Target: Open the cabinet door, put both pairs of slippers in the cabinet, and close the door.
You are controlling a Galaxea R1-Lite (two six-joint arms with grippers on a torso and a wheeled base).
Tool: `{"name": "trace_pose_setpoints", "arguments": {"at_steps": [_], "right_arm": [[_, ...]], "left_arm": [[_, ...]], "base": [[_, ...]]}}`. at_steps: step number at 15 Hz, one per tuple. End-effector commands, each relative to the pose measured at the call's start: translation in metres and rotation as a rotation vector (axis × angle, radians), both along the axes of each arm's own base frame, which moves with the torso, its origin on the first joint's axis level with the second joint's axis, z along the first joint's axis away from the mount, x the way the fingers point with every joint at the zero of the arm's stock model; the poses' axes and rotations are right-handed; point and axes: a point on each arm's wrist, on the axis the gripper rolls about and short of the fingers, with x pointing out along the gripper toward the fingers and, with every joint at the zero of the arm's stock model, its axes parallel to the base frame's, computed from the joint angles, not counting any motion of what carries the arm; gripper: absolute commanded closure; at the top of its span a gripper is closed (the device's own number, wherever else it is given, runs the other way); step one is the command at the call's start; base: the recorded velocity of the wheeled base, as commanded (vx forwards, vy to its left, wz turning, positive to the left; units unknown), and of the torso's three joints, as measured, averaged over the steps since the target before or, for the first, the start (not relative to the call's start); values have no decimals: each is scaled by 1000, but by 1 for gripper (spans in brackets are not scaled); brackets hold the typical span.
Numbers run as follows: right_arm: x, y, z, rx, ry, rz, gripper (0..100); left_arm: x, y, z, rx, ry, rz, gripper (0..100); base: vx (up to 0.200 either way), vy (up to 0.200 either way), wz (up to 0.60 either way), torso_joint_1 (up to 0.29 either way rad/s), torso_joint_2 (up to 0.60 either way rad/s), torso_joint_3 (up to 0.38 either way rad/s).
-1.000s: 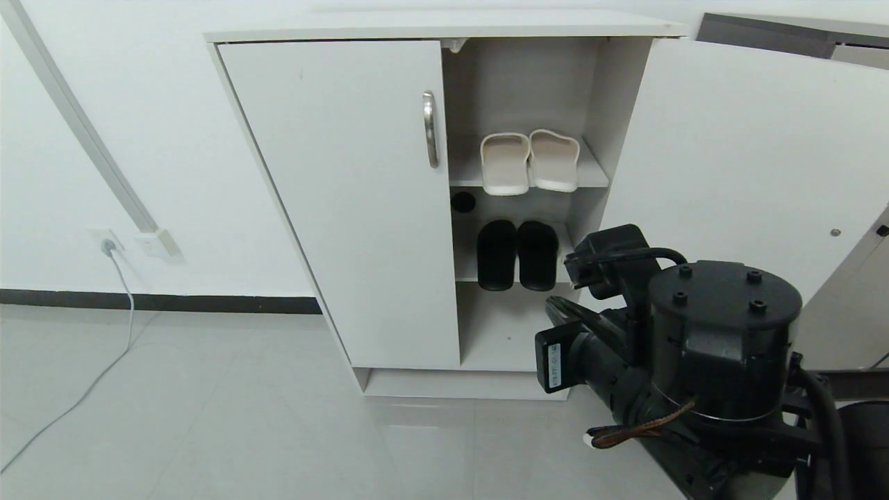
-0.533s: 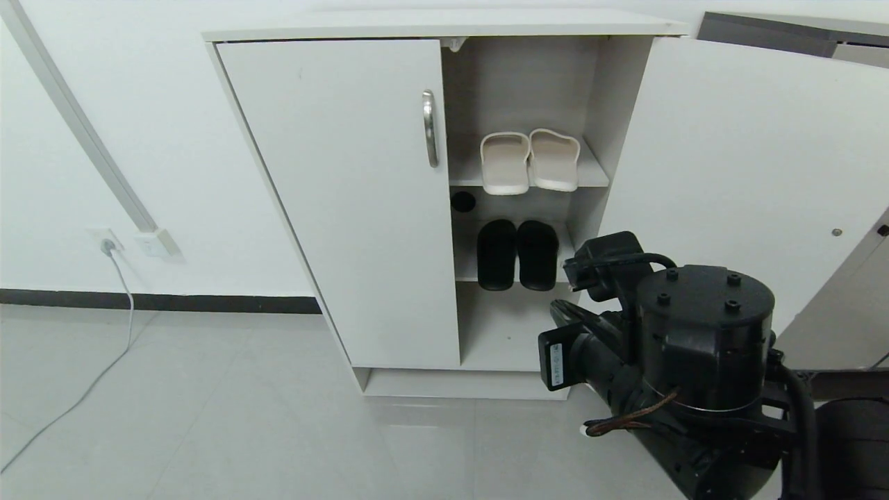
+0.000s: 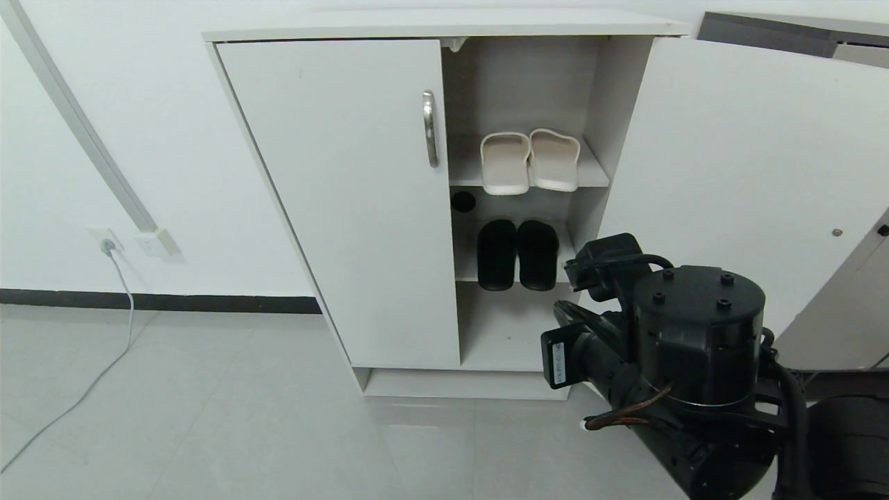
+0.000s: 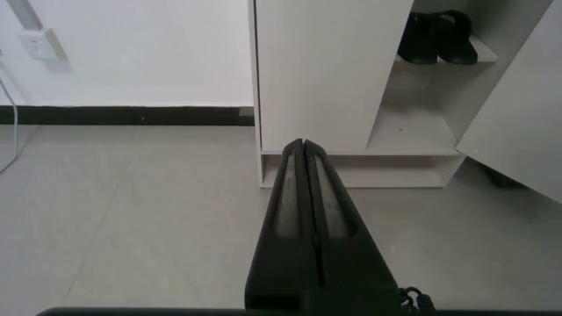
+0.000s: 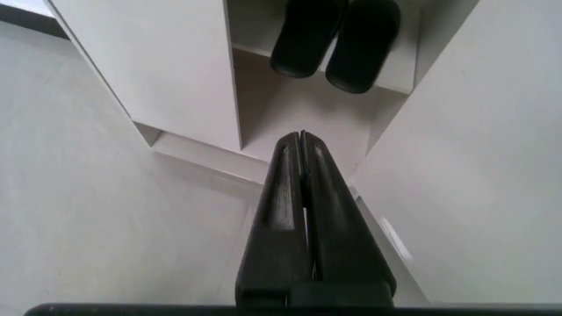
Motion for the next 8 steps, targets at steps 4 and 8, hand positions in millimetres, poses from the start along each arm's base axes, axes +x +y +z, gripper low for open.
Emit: {"name": "trace_pose_setpoints", "arguments": {"at_steps": [4,8], "right_arm": [[6,-4,-9,-20,18,-25,100],[9,-4,-10,-12,11,-34,100]], "left_arm": [[0,0,0,0,0,0,100],[0,0,0,0,0,0,100]], "base": [[0,0,0,13,-187,-288],[0,0,0,60,-520,-367]]}}
